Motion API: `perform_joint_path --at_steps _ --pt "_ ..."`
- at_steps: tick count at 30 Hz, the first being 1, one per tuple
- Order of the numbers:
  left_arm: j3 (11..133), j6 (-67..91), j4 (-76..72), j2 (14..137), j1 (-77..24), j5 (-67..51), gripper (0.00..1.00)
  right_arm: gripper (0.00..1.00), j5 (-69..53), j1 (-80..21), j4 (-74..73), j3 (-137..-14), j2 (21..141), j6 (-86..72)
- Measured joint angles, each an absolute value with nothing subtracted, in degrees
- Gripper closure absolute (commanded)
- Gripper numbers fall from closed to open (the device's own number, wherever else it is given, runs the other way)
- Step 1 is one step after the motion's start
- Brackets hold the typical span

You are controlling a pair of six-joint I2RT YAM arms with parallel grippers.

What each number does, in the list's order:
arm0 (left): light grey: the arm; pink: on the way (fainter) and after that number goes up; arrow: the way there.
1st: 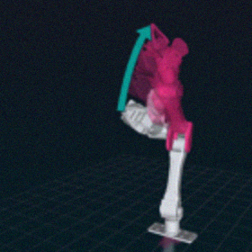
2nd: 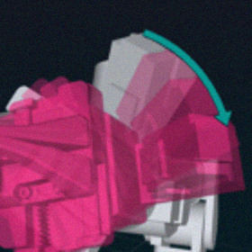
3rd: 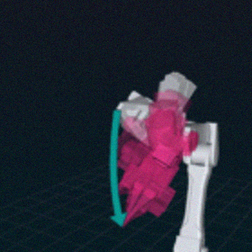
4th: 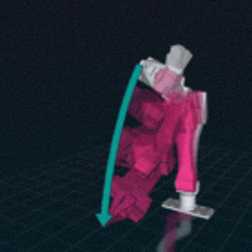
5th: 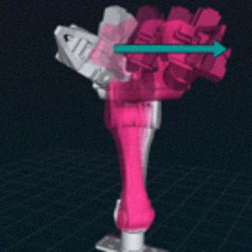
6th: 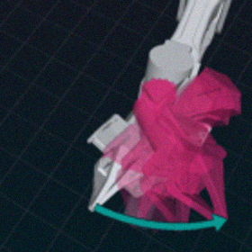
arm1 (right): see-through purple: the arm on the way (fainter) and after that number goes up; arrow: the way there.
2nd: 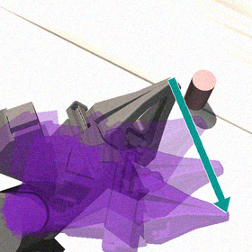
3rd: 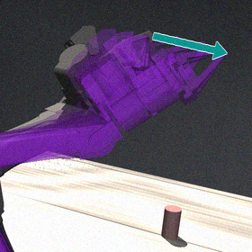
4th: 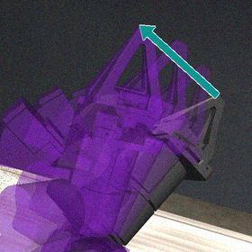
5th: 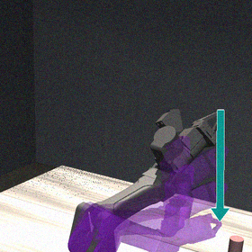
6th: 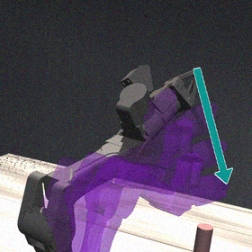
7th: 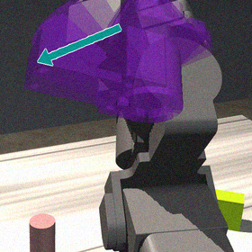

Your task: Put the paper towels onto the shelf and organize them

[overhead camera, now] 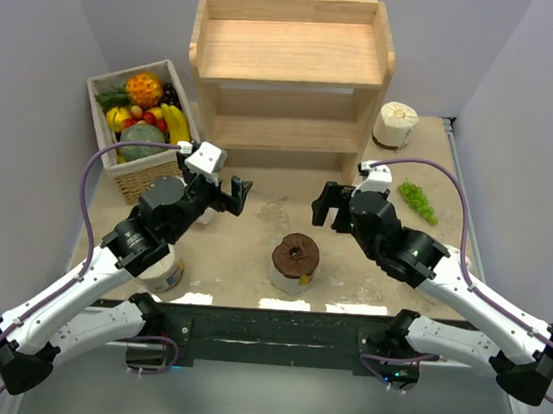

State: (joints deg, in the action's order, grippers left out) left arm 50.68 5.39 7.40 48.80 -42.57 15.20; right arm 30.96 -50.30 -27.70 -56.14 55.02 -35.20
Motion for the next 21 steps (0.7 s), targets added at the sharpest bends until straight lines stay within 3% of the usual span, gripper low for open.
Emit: perform_joint_path --at_steps 10,21 --pt "54.4 4.7 12.1 55.1 -44.3 14.2 0.01 0.01 32.6 -50.3 -30.0 -56.1 51.0 -35.4" --pt "62.2 5.7 23.3 64.6 -58.5 16.6 0.1 0.01 35.7 -50.3 -31.9 -54.7 34.7 -36.7"
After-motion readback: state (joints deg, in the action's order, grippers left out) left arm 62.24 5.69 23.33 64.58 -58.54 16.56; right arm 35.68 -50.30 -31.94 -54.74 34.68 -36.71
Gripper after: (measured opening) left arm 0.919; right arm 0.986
